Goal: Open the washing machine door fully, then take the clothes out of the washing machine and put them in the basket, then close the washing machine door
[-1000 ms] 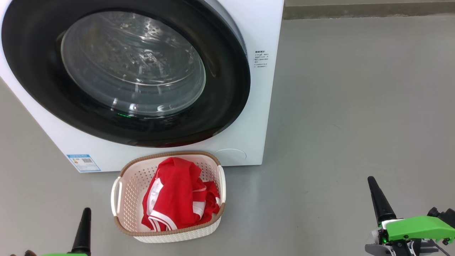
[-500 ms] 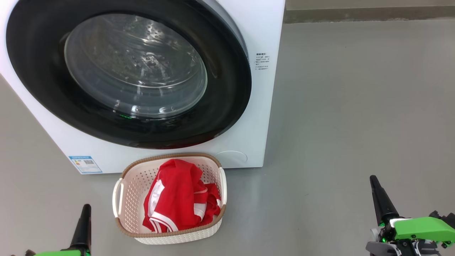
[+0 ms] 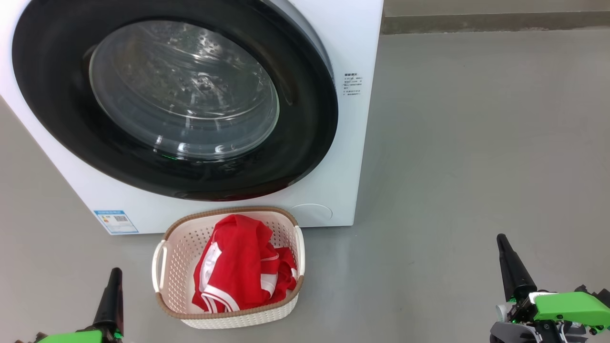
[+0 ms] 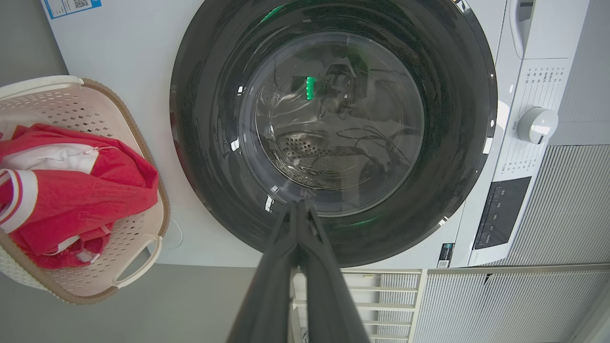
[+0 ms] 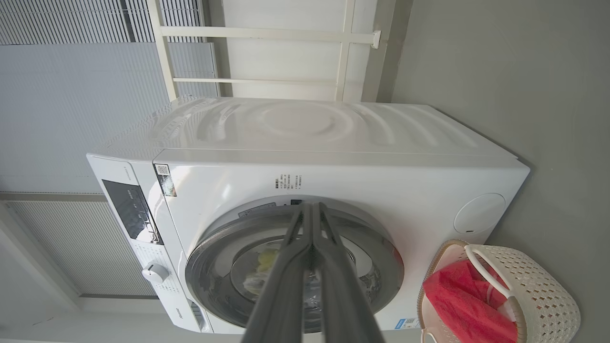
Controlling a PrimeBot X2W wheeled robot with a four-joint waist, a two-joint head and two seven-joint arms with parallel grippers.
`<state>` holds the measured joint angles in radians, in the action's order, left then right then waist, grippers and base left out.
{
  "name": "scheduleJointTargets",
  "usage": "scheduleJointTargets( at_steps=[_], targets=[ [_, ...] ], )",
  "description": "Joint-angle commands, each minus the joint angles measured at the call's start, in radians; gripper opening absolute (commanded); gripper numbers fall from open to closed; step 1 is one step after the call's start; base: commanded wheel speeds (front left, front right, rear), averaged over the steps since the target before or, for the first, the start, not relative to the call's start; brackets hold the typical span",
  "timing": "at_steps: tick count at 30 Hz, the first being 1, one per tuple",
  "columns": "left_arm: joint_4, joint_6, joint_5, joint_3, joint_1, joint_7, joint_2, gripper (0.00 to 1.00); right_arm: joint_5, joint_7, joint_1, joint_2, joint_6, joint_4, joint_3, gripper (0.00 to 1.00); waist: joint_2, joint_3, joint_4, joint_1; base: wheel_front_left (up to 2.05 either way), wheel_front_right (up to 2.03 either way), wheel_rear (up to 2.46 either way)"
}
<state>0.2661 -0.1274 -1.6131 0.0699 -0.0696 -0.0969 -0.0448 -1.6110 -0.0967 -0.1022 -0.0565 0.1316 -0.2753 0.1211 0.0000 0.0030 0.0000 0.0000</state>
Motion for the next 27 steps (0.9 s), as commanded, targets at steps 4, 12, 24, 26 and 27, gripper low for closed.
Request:
scheduleJointTargets(
  at_steps=[4, 12, 24, 26, 27],
  targets=[
    [-0.021, -0.003, -0.002, 0.036, -0.038, -0.01, -0.012, 0.0, -0.005, -0.009, -0.005, -0.001, -0.001, 0.031, -0.017, 0.0, 0.0, 0.0, 0.0, 0.0, 0.0, 0.0, 0.0],
    [-0.021, -0.003, -0.001, 0.037, -0.038, -0.011, -0.011, 0.0, -0.004, -0.01, -0.005, 0.0, -0.001, 0.031, -0.016, 0.0, 0.0, 0.0, 0.0, 0.0, 0.0, 0.0, 0.0],
    [-0.021, -0.003, 0.0, 0.038, -0.038, -0.012, -0.01, 0.0, -0.003, -0.011, -0.005, 0.001, -0.001, 0.031, -0.014, 0.0, 0.0, 0.0, 0.0, 0.0, 0.0, 0.0, 0.0],
    [-0.021, -0.003, 0.0, 0.038, -0.038, -0.012, -0.01, 0.0, -0.003, -0.011, -0.005, 0.001, -0.001, 0.031, -0.014, 0.0, 0.0, 0.0, 0.0, 0.0, 0.0, 0.0, 0.0],
    [-0.021, -0.003, 0.0, 0.038, -0.038, -0.012, -0.01, 0.0, -0.003, -0.011, -0.005, 0.001, -0.001, 0.031, -0.014, 0.0, 0.0, 0.0, 0.0, 0.0, 0.0, 0.0, 0.0]
  ],
)
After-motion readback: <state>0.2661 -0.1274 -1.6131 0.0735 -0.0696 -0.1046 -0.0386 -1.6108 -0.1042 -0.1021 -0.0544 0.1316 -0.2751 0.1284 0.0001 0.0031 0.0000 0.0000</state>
